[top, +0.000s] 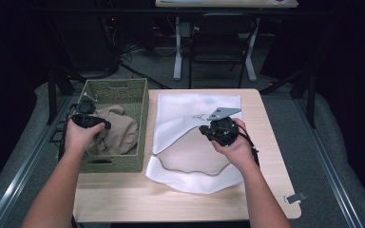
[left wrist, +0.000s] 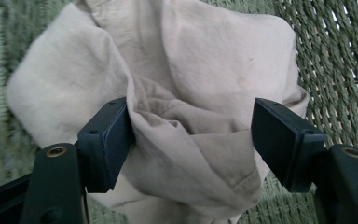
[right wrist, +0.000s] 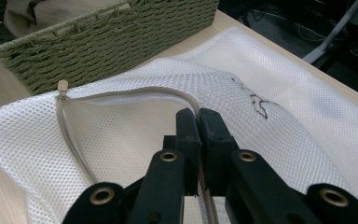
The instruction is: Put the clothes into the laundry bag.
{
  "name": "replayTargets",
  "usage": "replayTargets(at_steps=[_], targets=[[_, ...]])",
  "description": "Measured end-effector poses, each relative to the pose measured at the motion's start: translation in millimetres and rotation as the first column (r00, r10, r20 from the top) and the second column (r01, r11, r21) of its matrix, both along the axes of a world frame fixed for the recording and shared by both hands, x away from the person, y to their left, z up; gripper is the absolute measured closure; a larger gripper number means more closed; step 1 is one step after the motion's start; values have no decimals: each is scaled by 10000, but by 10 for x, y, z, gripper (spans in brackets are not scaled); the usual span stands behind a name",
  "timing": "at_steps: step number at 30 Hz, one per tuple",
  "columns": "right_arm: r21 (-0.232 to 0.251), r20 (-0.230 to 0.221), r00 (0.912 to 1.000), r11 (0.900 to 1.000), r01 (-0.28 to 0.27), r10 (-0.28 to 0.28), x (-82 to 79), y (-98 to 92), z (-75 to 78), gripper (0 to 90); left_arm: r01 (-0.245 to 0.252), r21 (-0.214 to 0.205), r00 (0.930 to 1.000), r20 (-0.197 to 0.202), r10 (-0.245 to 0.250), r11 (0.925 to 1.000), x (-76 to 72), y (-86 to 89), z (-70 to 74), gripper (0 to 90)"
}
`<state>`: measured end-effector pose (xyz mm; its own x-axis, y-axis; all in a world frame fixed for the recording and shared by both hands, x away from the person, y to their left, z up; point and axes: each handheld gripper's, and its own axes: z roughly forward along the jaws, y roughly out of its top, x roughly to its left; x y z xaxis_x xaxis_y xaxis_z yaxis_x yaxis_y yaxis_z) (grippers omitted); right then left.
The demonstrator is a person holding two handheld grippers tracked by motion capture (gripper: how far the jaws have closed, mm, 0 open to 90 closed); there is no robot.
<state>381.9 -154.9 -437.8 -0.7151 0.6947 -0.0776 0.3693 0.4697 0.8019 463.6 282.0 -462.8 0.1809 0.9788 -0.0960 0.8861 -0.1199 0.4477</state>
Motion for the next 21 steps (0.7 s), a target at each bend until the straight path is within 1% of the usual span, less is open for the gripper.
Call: replayTargets(at_steps=[2,5,7,8,9,11,17,18,21], targets=[[-8,-1,10000,10000,-4,4,-1,3,-1,869,40,8,10000,-38,-40,10000,5,-14,-9,301],[0,-1,10000,10000,-13,13,-2,6,-1,868,80,-34,9998,-184,-81,10000,27,-69,-63,301],[-14,14,10000,10000,-21,21,-2,8,-1,868,76,-40,9998,-188,-77,10000,40,-92,-94,302],[-13,13,10000,10000,-21,21,-3,7,-1,868,110,-47,9995,-280,-112,9999,47,-99,-102,301],[-2,2,10000,10000,-11,11,-3,7,0,868,87,-44,9997,-249,-88,10000,52,-111,-121,301],[-1,-6,10000,10000,-4,4,-3,5,0,868,70,-50,9995,-308,-72,10000,62,-128,-150,301],[7,4,10000,10000,-15,15,-3,2,2,867,78,87,9991,-421,-74,9999,84,-143,-212,298],[10,9,10000,10000,-10,10,-4,2,2,867,101,232,9989,-455,-90,9997,89,-148,-224,296],[8,9,10000,10000,-12,12,-3,0,3,867,140,309,9987,-493,-125,9994,95,-157,-232,288]])
